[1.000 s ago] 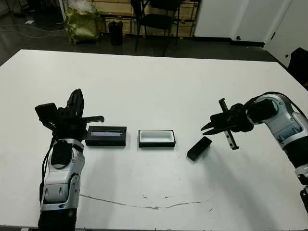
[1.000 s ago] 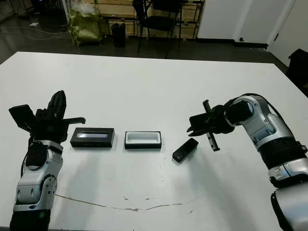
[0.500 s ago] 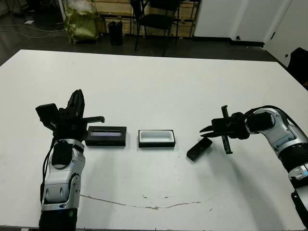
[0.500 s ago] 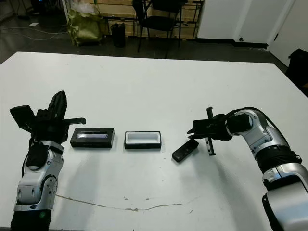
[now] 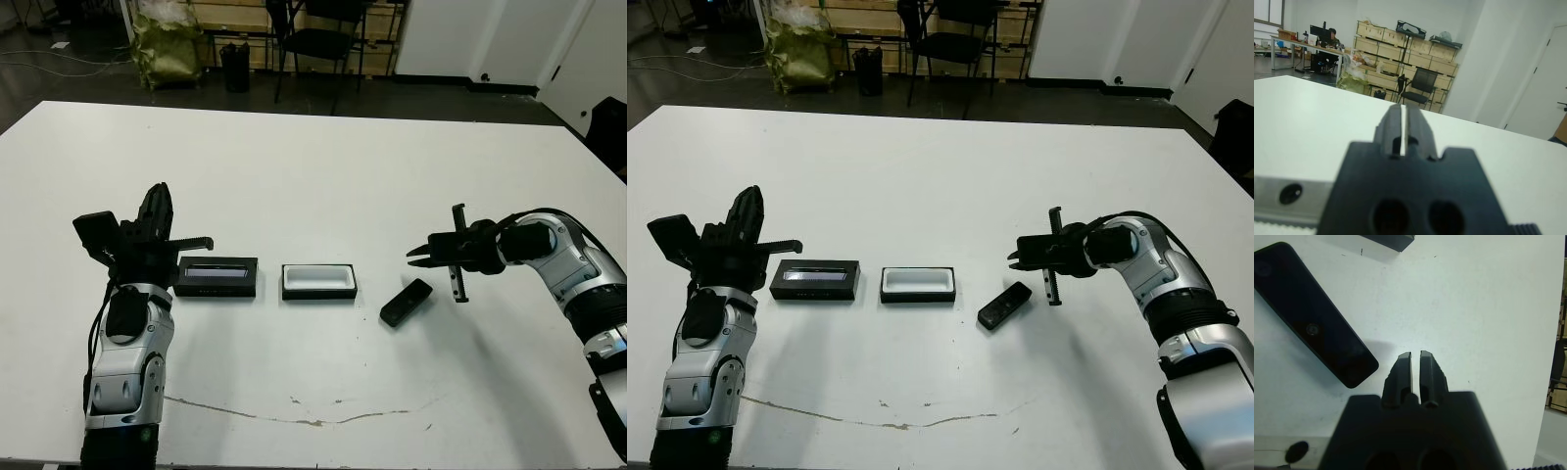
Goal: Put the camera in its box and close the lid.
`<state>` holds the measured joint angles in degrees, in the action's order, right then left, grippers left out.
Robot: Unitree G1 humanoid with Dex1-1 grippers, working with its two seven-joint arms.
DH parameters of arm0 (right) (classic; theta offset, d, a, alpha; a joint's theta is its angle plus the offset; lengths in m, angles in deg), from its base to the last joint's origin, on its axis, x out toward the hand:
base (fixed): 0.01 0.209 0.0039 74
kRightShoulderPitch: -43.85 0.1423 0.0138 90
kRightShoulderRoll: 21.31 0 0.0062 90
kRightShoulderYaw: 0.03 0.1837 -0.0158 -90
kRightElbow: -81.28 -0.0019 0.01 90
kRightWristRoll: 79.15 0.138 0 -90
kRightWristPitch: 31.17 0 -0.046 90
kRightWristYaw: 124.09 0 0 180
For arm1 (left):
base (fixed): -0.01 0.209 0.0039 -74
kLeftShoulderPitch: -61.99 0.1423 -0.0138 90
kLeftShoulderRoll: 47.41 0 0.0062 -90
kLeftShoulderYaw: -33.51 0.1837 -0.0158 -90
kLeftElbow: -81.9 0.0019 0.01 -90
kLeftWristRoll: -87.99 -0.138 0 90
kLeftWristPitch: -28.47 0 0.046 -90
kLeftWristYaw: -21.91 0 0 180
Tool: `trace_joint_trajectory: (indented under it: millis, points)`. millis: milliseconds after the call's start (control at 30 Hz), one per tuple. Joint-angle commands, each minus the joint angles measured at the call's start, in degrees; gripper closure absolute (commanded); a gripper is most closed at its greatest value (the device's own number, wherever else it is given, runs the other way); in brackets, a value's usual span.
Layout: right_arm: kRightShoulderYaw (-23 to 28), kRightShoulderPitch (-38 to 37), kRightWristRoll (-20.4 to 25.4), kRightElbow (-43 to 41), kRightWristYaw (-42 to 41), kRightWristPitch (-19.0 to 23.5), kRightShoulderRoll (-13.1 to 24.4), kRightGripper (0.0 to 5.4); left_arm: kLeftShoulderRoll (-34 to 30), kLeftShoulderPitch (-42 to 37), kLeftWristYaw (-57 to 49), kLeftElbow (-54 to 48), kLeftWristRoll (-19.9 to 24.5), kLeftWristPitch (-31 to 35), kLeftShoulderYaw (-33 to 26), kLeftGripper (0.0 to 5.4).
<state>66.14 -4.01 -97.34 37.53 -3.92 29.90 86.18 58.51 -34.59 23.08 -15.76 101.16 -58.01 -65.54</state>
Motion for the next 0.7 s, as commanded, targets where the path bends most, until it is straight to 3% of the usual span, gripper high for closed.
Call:
trace_joint_trajectory:
  millis: [33, 333, 700]
  points:
    - [0.06, 0.0, 0.71, 0.18, -1.66, 0.52, -0.19, 5.39, -0.08, 0.39, 0.62, 1.44, 0.2, -0.54, -0.08, 5.4]
    - [-0.2, -0.41, 0.87, 0.94, -2.29, 0.15, -0.42, 5.39, 0.11, 0.36, -0.26, 0.54, -0.09, 0.99, 0.03, 5.4]
    - [0.12, -3.2, 2.25, -7.35, -6.54, 5.44, 1.45, 5.39, 0.07, 0.59, 0.16, 0.98, -0.01, -0.02, 0.05, 5.4]
